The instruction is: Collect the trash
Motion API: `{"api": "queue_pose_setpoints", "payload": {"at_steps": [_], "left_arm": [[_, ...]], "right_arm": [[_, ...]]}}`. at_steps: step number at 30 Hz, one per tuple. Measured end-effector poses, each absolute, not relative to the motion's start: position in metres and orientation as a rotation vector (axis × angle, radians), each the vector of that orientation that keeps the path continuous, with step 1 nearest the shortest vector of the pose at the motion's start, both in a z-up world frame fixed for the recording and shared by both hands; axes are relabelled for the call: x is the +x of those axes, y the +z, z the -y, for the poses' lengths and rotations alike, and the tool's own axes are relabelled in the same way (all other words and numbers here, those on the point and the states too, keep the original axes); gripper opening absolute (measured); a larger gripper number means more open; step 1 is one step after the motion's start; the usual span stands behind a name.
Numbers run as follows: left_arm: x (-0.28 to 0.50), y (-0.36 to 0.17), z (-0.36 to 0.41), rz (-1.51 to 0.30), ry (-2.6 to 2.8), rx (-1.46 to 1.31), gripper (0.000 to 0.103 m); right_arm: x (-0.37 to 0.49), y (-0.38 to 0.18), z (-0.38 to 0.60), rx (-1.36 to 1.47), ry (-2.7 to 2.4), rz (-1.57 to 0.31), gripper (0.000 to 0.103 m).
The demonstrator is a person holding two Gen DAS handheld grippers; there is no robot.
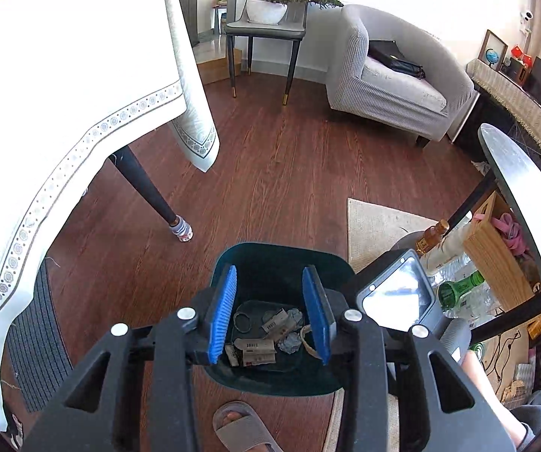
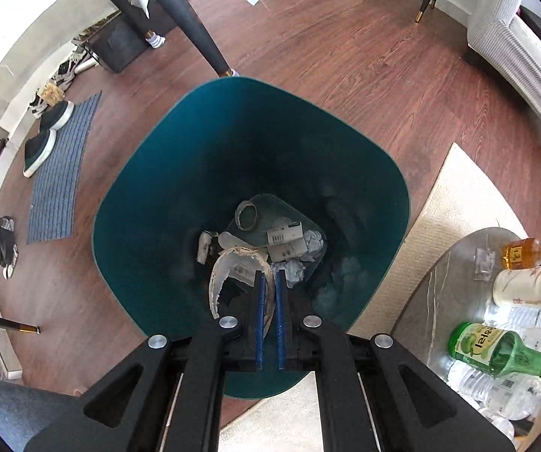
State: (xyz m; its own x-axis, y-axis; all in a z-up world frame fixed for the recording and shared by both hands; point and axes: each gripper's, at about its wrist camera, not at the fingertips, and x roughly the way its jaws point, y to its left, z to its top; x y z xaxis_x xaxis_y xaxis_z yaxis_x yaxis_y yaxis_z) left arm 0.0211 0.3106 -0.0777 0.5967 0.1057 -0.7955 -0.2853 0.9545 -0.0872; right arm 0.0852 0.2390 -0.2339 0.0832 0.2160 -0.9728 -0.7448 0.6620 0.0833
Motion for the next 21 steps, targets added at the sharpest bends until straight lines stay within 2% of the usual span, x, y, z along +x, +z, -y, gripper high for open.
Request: {"api": "queue_pose_setpoints", "payload": {"at_steps": [1, 2, 3, 13, 21], "left_arm": [[0.022, -0.074, -0.308, -0.897, 0.229, -0.212, 0.037], [0.023, -0.070, -0.306, -0.890, 0.230, -0.207, 0.036], [0.025, -0.066, -0.303, -0.883, 0.229, -0.202, 0.035], [0.023, -0.023, -0.279, -0.792, 0.234, -0.124, 0.036], [0.015, 0.006, -0.280, -0.715, 0.255, -0.057, 0.037]], "right_arm": [[0.085, -0.236, -0.239, -0.505, 0.756, -1.303, 0.021], [0.085, -0.238, -0.238, -0.502, 0.749, -1.304, 0.043], [0.085, -0.240, -0.236, -0.495, 0.747, -1.305, 0.051], [0.063, -0.227, -0.233, -0.560, 0.818, -1.230, 0.051], [0.045, -0.156, -0.219, -0.514, 0.888, -1.025, 0.051]]}}
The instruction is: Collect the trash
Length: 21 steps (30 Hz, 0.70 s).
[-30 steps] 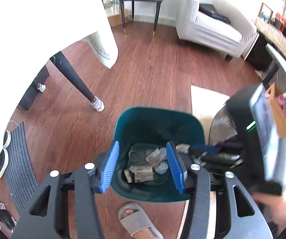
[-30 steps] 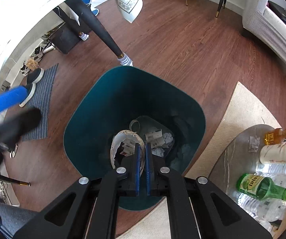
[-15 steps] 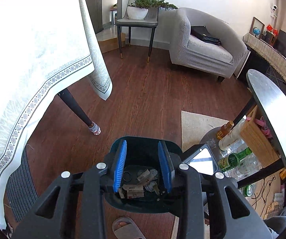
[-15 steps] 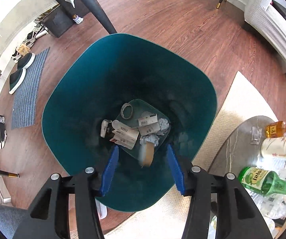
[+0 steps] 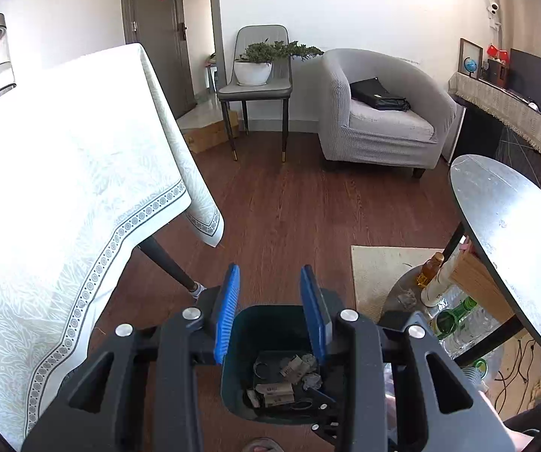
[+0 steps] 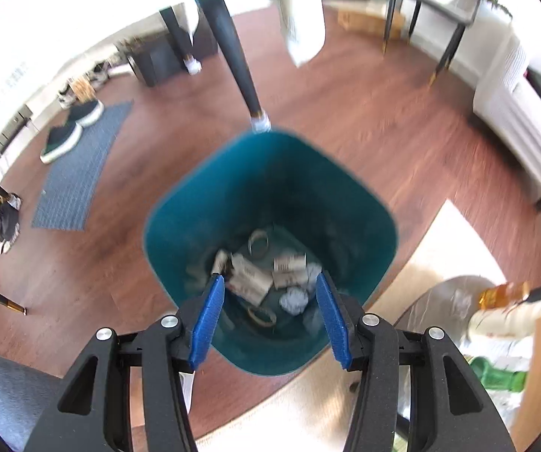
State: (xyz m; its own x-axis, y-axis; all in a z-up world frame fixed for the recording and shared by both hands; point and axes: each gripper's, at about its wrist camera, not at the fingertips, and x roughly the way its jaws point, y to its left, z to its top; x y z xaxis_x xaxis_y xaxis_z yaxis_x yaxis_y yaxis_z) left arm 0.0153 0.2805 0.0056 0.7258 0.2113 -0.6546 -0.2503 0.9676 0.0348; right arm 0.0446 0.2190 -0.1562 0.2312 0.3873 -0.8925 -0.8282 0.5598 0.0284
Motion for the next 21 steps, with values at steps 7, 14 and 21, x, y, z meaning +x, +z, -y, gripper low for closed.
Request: {"api": "queue_pose_setpoints", "payload": {"at_steps": [7, 14, 21], "left_arm": [[-0.004, 0.029, -0.277, -0.660, 0.257, -0.090, 0.041], [-0.033, 0.040, -0.248, -0.640, 0.240, -0.131, 0.059], [-0.081, 0.057, -0.202, -0.499, 0.232, -0.070, 0.094]], "right_arm": [[0.032, -0.075, -0.177, -0.429, 0.857, -0.834, 0.051], [0.008, 0.005, -0.113, -0.325, 0.798, -0.663, 0.042], [-0.020, 0.050, -0.009, -0.235, 0.685, -0.576, 0.045]]}}
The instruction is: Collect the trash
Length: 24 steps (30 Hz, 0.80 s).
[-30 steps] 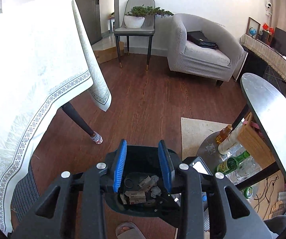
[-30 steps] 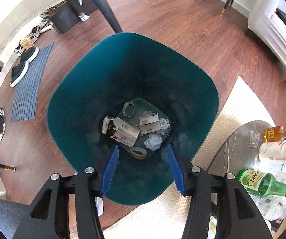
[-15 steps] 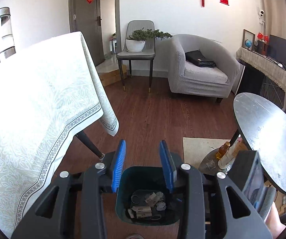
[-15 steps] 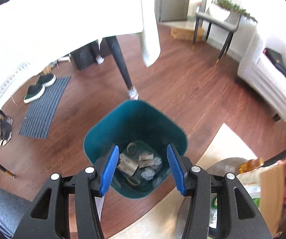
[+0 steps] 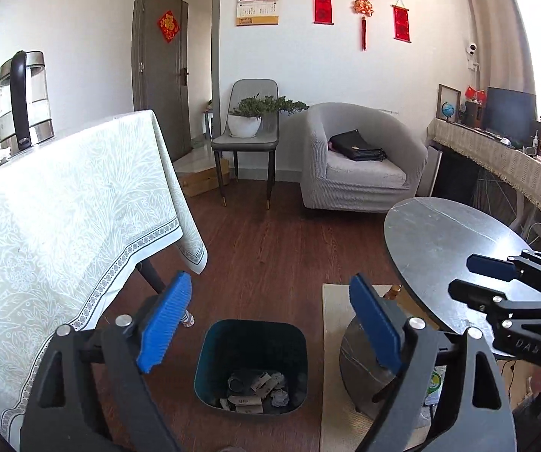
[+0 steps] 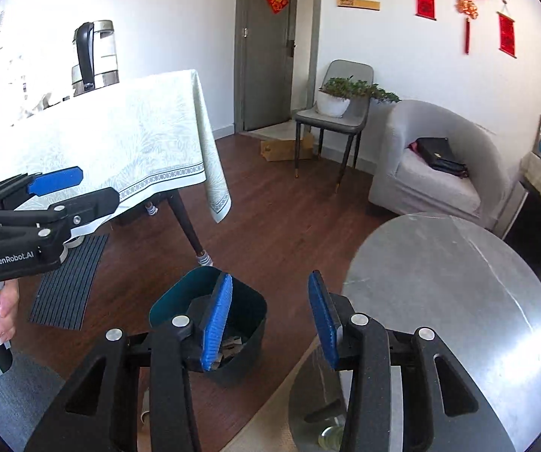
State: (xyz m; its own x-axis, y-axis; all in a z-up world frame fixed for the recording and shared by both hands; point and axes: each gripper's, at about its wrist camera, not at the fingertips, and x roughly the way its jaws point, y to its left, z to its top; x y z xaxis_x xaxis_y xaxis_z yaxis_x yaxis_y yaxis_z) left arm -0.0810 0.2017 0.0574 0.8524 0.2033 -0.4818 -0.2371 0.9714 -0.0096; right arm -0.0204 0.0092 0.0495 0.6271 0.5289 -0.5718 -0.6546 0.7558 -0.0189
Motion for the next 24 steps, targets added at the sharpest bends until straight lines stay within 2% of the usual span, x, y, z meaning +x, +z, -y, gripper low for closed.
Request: {"api": "queue_pose_setpoints", "payload": {"at_steps": [1, 3, 8, 15, 24], "left_arm": [[-0.088, 0.059, -0.196, -0.483, 0.235, -0.071, 0.096], [-0.098, 0.060, -0.188, -0.468, 0.227, -0.067, 0.098], [-0.115, 0.051, -0.167, -0.493, 0.253, 0.005, 0.099], [-0.139, 0.025, -0.158, -0.566, 0.269, -0.017, 0.099], [-0.154, 0.007, -0.154, -0.577, 0.272, -0.052, 0.099]], "right_arm": [[-0.025, 0.054, 0.009, -0.209, 0.671, -0.554, 0.049], [-0.031, 0.060, 0.046, -0.171, 0.614, -0.514, 0.072], [-0.050, 0.063, 0.132, -0.090, 0.447, -0.467, 0.090], [-0.082, 0.049, 0.210, -0.091, 0.292, -0.440, 0.097], [-0.098, 0.024, 0.240, -0.097, 0.269, -0.487, 0.097]]}}
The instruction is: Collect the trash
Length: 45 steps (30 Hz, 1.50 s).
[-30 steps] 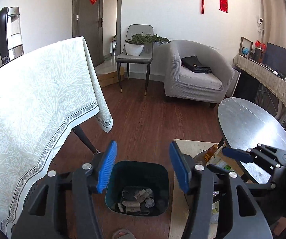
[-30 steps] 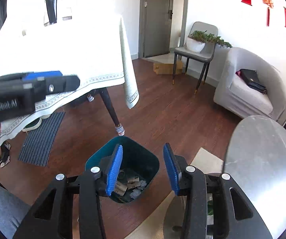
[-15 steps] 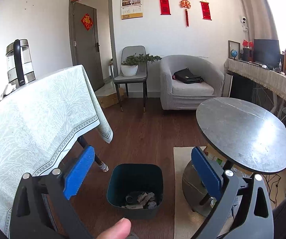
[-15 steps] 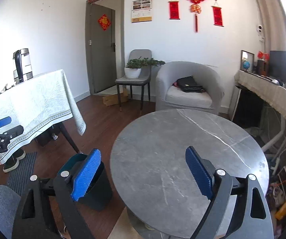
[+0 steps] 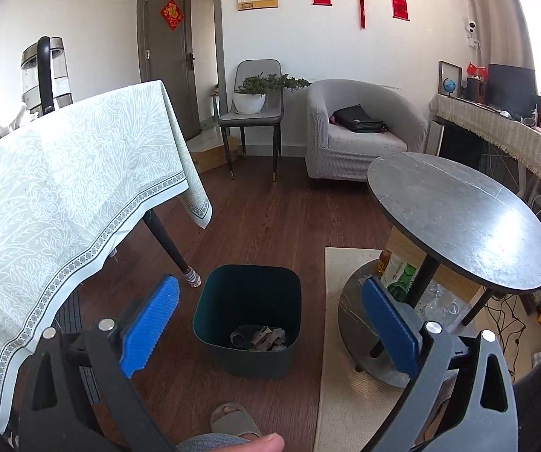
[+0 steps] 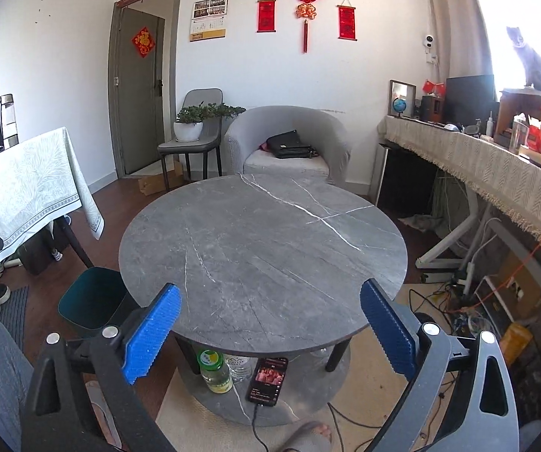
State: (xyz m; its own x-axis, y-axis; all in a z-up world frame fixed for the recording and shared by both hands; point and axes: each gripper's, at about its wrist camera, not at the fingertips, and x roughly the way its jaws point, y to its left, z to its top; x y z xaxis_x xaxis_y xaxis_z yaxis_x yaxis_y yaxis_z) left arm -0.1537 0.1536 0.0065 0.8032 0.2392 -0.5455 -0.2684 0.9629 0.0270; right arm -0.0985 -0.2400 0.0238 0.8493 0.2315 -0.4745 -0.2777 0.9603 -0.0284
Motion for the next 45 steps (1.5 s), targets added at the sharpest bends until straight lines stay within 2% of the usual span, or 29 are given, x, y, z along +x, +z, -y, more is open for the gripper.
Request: {"api": "queue_pose_setpoints", "payload": {"at_steps": [45], "left_arm": [[-0.152, 0.004, -0.137, -0.555, 0.279, 0.011, 0.099]], "right_arm": [[-0.105, 0.021, 0.211, -0.130, 0.385, -0.492, 0.098]]}}
